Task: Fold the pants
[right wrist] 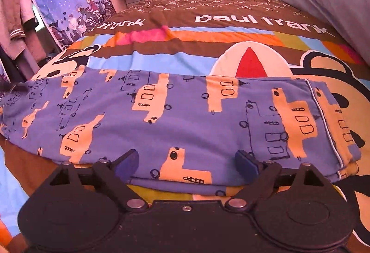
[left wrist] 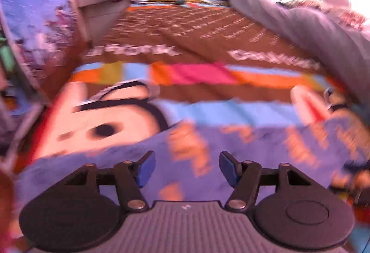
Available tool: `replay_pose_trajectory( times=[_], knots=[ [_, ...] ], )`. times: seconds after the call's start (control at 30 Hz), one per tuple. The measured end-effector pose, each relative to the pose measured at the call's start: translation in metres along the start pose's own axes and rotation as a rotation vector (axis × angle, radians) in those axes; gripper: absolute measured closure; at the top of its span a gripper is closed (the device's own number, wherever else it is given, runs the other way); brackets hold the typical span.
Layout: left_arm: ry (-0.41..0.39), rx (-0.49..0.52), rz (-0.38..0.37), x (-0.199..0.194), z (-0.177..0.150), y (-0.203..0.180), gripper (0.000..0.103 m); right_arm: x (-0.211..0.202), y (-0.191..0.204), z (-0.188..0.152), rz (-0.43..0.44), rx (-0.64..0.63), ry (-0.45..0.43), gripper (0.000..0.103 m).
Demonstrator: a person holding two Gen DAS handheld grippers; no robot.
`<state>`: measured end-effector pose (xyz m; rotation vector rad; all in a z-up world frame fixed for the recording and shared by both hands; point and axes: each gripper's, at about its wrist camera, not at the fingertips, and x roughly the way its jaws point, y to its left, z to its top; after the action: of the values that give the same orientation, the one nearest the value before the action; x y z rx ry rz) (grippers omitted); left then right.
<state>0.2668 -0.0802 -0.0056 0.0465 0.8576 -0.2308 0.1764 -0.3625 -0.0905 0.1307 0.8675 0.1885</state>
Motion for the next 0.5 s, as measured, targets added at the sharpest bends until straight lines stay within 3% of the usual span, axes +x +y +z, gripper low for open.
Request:
replay_pose_trajectory(
  times=[0.1, 0.2, 0.27, 0.33, 0.37, 0.47, 0.5],
  knots=[
    [0.057, 0.034, -0.026, 0.052, 0.011, -0.021, 0.04, -0.001, -0.006, 0.0, 0.028, 0.029, -0.003, 0.008],
    [0.098, 0.127, 0.116, 0.094, 0.014, -0.022, 0.041, 0.0, -0.012, 0.0, 0.069, 0.058, 0.0, 0.002],
    [0.087, 0.035, 0.07, 0.098, 0.018, -0.005, 0.041, 0.0, -0.012, 0.0, 0.083, 0.064, 0.001, 0.001],
    [0.098, -0.08, 0.078, 0.094, 0.023, 0.006, 0.047, -0.001, -0.011, 0.0, 0.08, 0.06, 0.002, 0.001],
    [0.107, -0.106, 0.101, 0.093, 0.028, 0.005, 0.049, -0.001, -0.01, 0.0, 0.077, 0.056, 0.003, 0.001],
    [0.094, -0.102, 0.297, 0.086, 0.04, -0.015, 0.031, -0.003, -0.01, -0.001, 0.078, 0.061, -0.006, 0.001],
    [0.078, -0.099, 0.325, 0.082, 0.043, -0.02, 0.028, -0.008, -0.015, -0.001, 0.089, 0.087, -0.031, 0.003]
  ],
)
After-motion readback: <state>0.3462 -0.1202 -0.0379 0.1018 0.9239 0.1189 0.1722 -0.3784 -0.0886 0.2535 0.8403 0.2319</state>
